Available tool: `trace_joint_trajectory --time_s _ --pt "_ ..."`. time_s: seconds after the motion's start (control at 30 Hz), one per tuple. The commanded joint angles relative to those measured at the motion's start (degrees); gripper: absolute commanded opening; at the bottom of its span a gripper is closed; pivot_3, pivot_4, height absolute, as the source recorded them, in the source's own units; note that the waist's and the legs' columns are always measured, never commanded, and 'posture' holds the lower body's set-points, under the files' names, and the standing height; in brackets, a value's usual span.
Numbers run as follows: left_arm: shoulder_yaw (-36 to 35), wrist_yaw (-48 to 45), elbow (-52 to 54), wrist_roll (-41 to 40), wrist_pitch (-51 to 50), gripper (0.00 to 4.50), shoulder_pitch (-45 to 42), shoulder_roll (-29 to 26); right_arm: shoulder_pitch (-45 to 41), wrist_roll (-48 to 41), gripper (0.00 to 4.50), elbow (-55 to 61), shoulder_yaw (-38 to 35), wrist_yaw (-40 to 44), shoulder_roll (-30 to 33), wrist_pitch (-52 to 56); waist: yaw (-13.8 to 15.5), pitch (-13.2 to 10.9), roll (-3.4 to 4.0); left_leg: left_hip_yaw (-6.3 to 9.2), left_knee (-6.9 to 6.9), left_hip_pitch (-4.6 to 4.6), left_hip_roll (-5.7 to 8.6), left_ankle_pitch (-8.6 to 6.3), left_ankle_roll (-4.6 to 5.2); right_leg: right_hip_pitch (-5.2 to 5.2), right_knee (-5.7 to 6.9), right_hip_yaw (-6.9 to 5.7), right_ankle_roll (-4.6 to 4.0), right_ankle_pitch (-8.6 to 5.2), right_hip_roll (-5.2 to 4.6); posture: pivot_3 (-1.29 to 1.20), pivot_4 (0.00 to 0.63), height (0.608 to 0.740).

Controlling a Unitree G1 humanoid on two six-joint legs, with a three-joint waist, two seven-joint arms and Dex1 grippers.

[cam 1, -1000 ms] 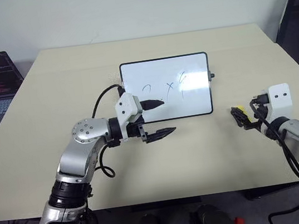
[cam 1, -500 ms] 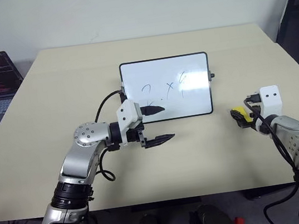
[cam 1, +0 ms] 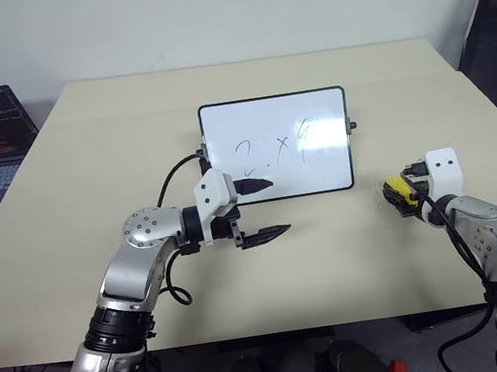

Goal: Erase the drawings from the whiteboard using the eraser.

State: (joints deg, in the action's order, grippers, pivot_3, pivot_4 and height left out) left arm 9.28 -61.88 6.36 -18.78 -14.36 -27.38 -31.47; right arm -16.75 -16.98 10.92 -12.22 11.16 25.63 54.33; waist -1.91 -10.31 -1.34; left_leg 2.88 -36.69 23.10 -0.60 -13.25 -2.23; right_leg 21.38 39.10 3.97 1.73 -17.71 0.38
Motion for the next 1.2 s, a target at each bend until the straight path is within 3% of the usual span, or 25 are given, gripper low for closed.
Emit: trace_joint_trajectory --time_s 0.03,0.17,0.2,0.43,0.67,0.87,1.03,1.2 --pt "-0.94 0.44 2.39 -0.39 -0.17 4.50 -0.48 -0.48 -0.74 0.43 2.45 0.36 -0.54 0.12 0.21 -1.17 0.00 0.00 0.00 0.00 0.00 0.00 0.00 0.00 0.00 0.00 0.00 0.00 0.00 0.00 0.00 0.00 0.150 0.740" --pt "-1.11 0.74 2.64 -0.49 -0.61 4.50 -0.21 -0.50 -0.59 0.58 1.13 0.02 -0.48 0.34 0.36 -1.11 0.00 0.00 0.00 0.00 0.00 0.00 0.00 0.00 0.00 0.00 0.00 0.00 0.00 0.00 0.00 0.00 0.150 0.740" --pt "-1.17 0.91 2.60 -0.53 -0.81 4.50 -0.15 -0.46 -0.57 0.58 0.97 -0.04 -0.48 0.40 0.40 -1.07 0.00 0.00 0.00 0.00 0.00 0.00 0.00 0.00 0.00 0.00 0.00 0.00 0.00 0.00 0.00 0.00 0.150 0.740" --pt "-2.96 7.19 2.36 0.37 -3.29 4.50 0.26 0.80 1.17 -0.28 0.96 3.18 -1.25 0.91 0.51 -0.51 0.02 0.00 0.00 0.02 0.00 0.00 -0.01 0.00 0.00 -0.01 0.00 0.00 0.00 0.00 0.00 0.00 0.150 0.740" --pt "-4.05 14.64 4.02 1.66 -6.77 4.50 0.46 1.62 8.59 -2.82 0.96 17.77 -1.46 4.07 1.42 0.04 0.08 0.00 0.00 0.08 0.00 0.08 0.02 0.00 0.00 0.03 0.00 0.00 0.00 0.00 -0.03 0.00 0.150 0.740" --pt "-4.75 19.17 6.06 2.16 -10.07 4.50 0.82 2.14 12.22 -1.97 0.96 27.84 2.68 5.90 2.37 -3.34 -0.08 0.00 0.00 0.09 -0.02 0.06 -0.01 0.00 0.00 0.02 0.01 -0.02 0.04 -0.01 -0.03 0.00 0.150 0.740" --pt "-4.26 20.05 6.74 1.82 -12.11 4.50 -0.68 2.34 8.75 -2.51 0.96 29.65 6.10 9.27 4.39 -5.60 0.01 -0.01 -0.01 0.09 -0.06 0.05 0.01 0.00 0.00 -0.01 0.01 -0.04 0.08 -0.02 -0.02 0.00 0.150 0.740" --pt "-4.08 20.92 5.09 2.04 -13.84 4.50 -3.44 3.09 -0.08 -0.43 0.96 23.25 8.76 8.54 3.29 -8.28 0.03 -0.01 -0.02 0.10 -0.10 0.05 0.00 0.00 0.00 -0.01 0.02 -0.09 0.05 0.00 0.00 0.00 0.150 0.740"
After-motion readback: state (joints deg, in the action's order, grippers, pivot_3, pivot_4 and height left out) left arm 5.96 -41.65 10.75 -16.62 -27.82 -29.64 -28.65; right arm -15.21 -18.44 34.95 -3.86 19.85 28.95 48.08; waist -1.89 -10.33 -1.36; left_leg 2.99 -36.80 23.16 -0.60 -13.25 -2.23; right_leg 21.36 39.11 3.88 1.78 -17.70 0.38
